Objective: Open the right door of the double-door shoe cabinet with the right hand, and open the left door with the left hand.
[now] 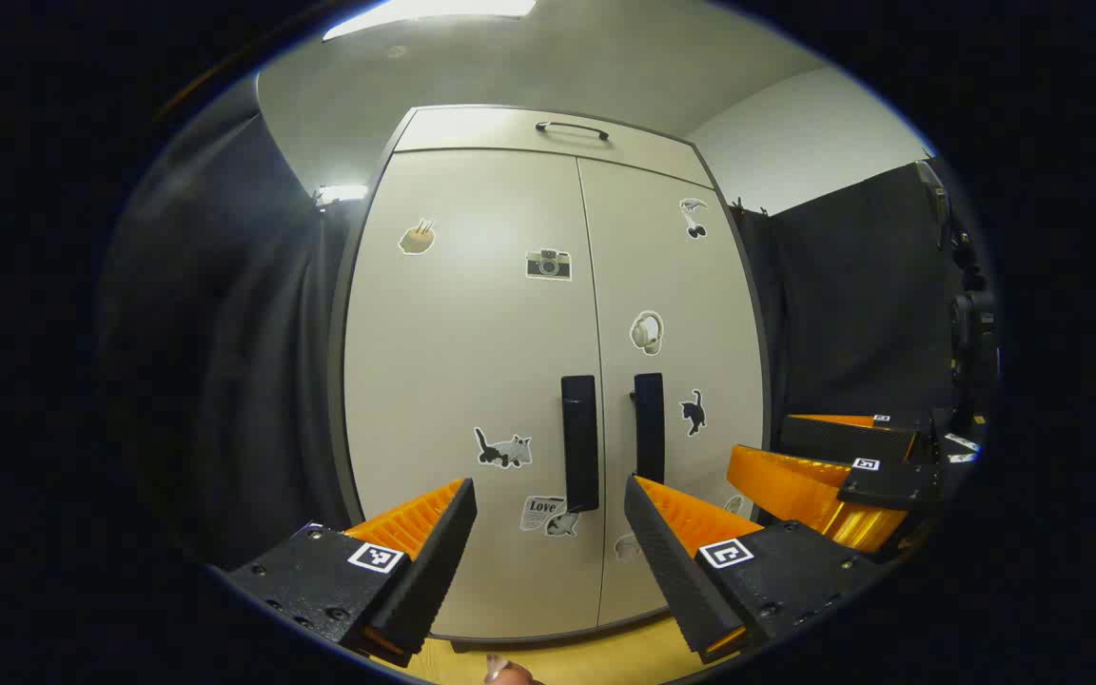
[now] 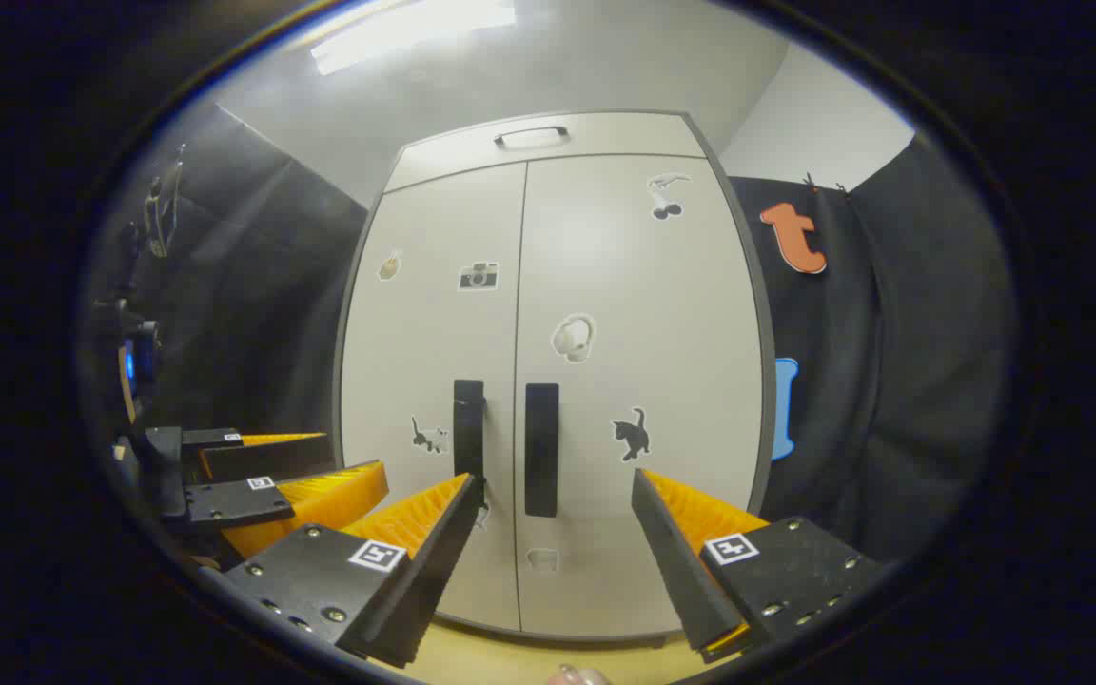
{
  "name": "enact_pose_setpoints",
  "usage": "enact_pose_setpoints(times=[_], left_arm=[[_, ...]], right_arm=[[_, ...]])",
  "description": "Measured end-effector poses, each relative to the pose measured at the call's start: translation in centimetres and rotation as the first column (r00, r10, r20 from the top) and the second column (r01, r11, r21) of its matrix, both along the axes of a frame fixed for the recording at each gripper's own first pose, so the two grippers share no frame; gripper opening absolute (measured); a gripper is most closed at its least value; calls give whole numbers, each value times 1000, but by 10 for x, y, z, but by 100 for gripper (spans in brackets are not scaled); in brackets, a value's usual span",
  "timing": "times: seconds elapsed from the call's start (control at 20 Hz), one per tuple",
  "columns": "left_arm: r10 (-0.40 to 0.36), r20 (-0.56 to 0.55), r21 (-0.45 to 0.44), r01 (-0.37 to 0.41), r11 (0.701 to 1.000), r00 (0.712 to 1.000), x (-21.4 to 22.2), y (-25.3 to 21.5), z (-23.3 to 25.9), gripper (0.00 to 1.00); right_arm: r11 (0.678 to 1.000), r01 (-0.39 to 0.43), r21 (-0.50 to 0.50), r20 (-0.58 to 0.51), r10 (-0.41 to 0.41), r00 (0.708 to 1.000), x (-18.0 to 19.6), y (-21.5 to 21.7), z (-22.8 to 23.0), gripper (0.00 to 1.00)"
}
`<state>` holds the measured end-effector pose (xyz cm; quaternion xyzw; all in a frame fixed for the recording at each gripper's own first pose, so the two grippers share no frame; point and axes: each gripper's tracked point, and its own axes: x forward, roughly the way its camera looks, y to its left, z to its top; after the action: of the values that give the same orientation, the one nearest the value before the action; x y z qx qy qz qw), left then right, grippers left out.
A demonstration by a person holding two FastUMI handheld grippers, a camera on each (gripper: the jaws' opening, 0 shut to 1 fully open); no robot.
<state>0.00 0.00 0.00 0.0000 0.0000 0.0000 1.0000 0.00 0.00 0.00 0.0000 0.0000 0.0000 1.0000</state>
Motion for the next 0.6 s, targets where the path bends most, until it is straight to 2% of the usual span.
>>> enact_pose_setpoints(times=[0.15, 0.55, 0.6], left_arm=[[-3, 8, -15, 3, 1000, 1000, 0, -3, 1, 97], [19, 1, -46, -19, 999, 1000, 3, 4, -1, 97], [19, -6, -46, -20, 999, 1000, 3, 5, -3, 97]], right_arm=[[999, 15, -32, 7, -15, 1000, -2, -3, 2, 98], [1000, 8, -19, -4, -8, 1000, 2, -3, 1, 98], [1000, -4, -19, 3, 4, 1000, 3, 0, 2, 94]])
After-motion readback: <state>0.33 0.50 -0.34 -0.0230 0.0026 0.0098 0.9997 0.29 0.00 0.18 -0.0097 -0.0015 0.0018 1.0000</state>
